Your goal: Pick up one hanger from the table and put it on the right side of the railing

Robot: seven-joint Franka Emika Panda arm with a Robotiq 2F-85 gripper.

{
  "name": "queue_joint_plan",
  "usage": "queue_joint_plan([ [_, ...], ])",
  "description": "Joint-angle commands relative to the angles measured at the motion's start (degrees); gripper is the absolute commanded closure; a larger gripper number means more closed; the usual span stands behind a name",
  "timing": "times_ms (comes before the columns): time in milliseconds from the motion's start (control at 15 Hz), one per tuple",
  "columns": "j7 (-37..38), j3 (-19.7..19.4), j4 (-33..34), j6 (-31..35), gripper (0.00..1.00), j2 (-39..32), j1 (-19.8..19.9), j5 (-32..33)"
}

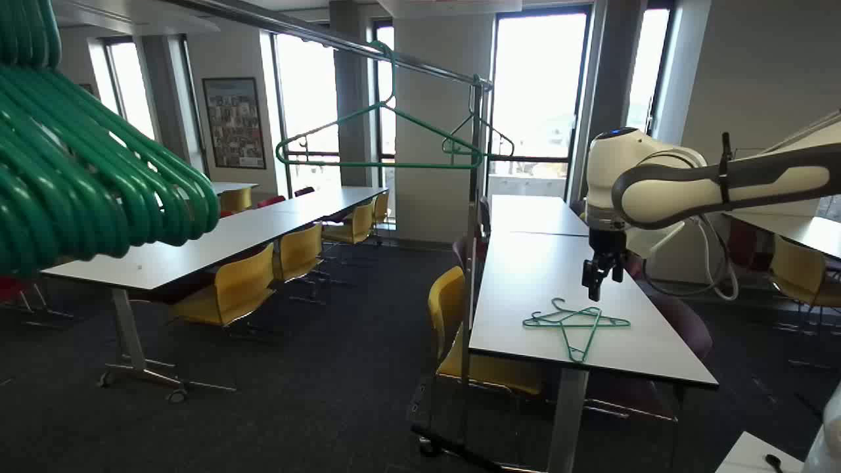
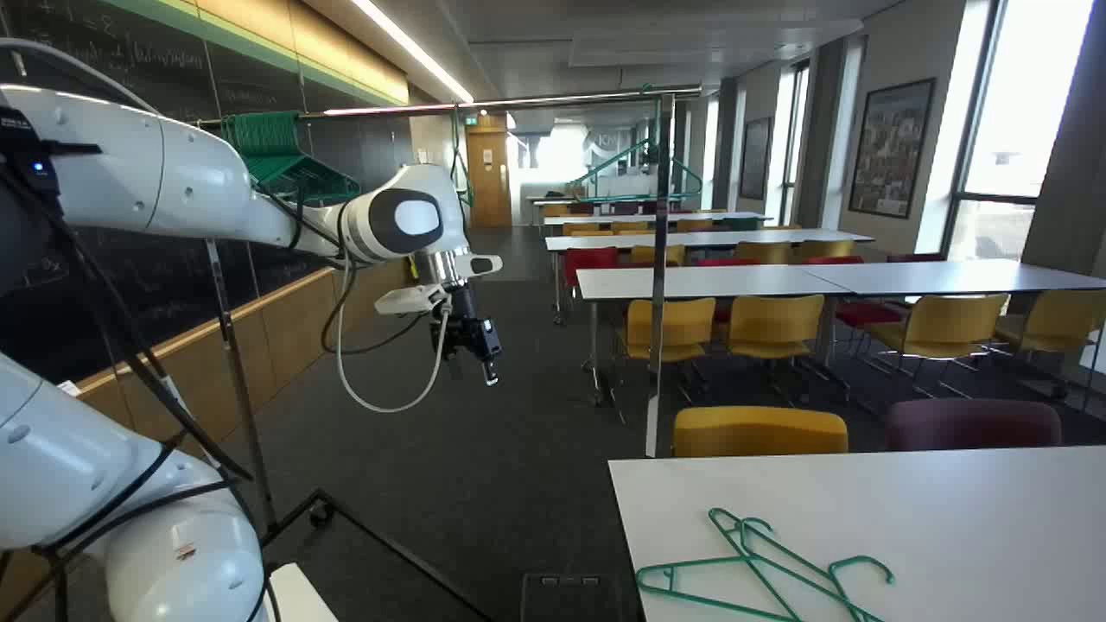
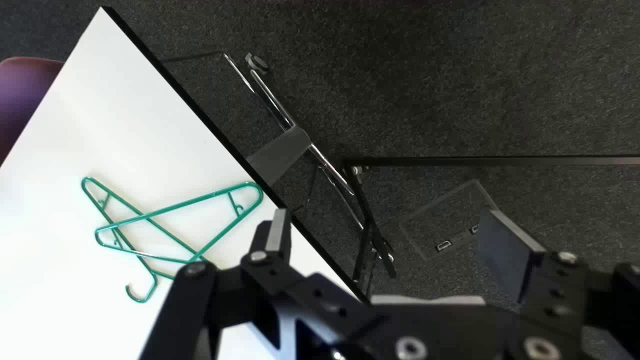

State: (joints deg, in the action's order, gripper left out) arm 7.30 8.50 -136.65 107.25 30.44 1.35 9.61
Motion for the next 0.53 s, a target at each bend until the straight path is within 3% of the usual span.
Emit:
queue_joint_plan([
  [0,0.48,-0.97,0.18,-0.24,0.0,-0.16,-1.19,0.51],
  [267,0.48,-0.97,0.21,-0.23,0.0,-0.16,-1.19,0.51],
  [467,-5.65,-2.56,1.7,1.04,0.0,-2.7,-2.49,0.38],
])
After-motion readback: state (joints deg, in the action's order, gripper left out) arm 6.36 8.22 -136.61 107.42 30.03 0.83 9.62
